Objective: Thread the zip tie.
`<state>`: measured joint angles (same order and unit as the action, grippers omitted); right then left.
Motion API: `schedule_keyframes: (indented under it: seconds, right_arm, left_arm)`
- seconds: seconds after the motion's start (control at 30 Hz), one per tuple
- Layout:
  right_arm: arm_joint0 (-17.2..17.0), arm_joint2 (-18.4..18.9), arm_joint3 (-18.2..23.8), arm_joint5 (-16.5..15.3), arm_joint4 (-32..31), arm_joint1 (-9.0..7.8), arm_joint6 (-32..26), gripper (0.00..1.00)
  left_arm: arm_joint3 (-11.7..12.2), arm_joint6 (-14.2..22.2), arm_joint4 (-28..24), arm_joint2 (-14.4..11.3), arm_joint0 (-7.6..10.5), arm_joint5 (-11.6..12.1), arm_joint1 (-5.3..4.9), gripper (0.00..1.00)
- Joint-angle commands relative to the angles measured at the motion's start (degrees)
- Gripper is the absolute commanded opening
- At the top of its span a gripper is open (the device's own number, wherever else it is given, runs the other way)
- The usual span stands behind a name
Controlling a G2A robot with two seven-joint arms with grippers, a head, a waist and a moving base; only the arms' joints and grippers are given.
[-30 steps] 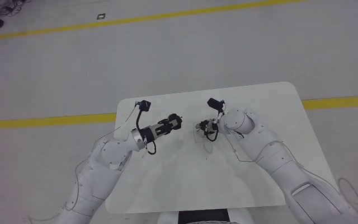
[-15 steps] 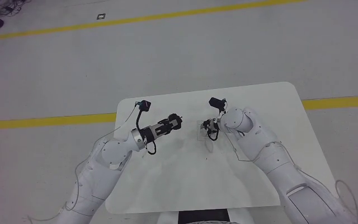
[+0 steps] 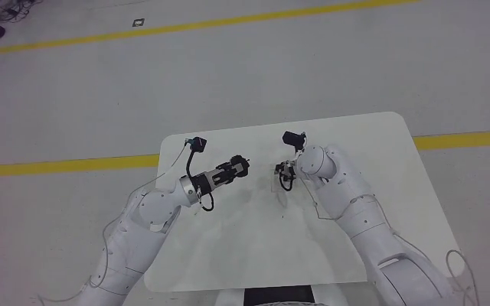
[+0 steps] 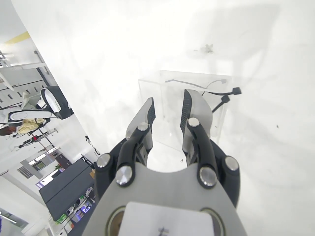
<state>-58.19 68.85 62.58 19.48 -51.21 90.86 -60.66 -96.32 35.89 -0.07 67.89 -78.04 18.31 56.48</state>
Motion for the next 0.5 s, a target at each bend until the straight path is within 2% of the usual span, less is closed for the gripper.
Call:
schedule_keyframes:
  seconds: [0.0, 0.33, 0.47]
  right_arm:
    - [-0.57, 1.12, 0.6, 0.0, -1.29, 0.8, -0.58, 0.22]
    - [-2.04, 5.75, 1.6, 0.0, -8.18, 4.53, -4.23, 0.21]
    - [-3.32, 8.03, 3.81, 0.0, -8.86, 5.43, -4.88, 0.21]
  left_arm:
    - [0.0, 0.0, 0.0, 0.0, 0.0, 0.0, 0.0, 0.0]
    - [0.0, 0.0, 0.0, 0.0, 0.0, 0.0, 0.0, 0.0]
    - [0.0, 0.0, 0.0, 0.0, 0.0, 0.0, 0.0, 0.0]
